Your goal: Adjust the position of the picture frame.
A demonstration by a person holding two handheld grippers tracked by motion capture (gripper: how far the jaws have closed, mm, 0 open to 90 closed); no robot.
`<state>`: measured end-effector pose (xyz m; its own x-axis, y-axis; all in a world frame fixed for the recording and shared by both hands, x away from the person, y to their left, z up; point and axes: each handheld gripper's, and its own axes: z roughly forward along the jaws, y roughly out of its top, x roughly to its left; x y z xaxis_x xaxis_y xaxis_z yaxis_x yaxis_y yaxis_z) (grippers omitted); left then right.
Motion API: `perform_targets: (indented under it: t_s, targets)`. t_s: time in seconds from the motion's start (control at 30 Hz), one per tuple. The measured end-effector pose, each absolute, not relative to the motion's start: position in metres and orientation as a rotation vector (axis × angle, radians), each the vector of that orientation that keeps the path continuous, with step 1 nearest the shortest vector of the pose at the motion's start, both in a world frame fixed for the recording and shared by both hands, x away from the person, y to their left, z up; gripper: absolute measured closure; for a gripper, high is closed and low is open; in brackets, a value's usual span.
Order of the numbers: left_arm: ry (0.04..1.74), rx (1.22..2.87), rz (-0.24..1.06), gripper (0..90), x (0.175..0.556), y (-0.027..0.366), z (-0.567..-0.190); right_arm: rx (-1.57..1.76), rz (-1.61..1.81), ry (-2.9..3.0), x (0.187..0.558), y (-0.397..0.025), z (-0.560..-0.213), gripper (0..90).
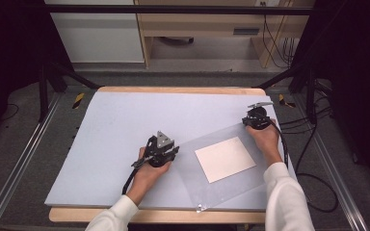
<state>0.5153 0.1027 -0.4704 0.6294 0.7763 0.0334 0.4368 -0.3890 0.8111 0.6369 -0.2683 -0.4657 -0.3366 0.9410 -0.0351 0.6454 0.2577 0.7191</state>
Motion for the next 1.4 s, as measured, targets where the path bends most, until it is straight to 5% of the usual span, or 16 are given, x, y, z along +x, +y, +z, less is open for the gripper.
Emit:
perform_targets:
  t_s: [0.23, 1.4]
  targets:
    - [0.975, 2.003, 0.5, 82.6, 0.5236, 0.1039, -0.4742, 1.433, 0.852, 2.076, 0.6369, -0.2691, -0.4658, 85.2]
    - [0.995, 2.037, 0.505, 84.1, 0.5264, 0.099, -0.4777, 1.455, 0.852, 2.084, 0.6393, -0.2693, -0.4648, 84.8]
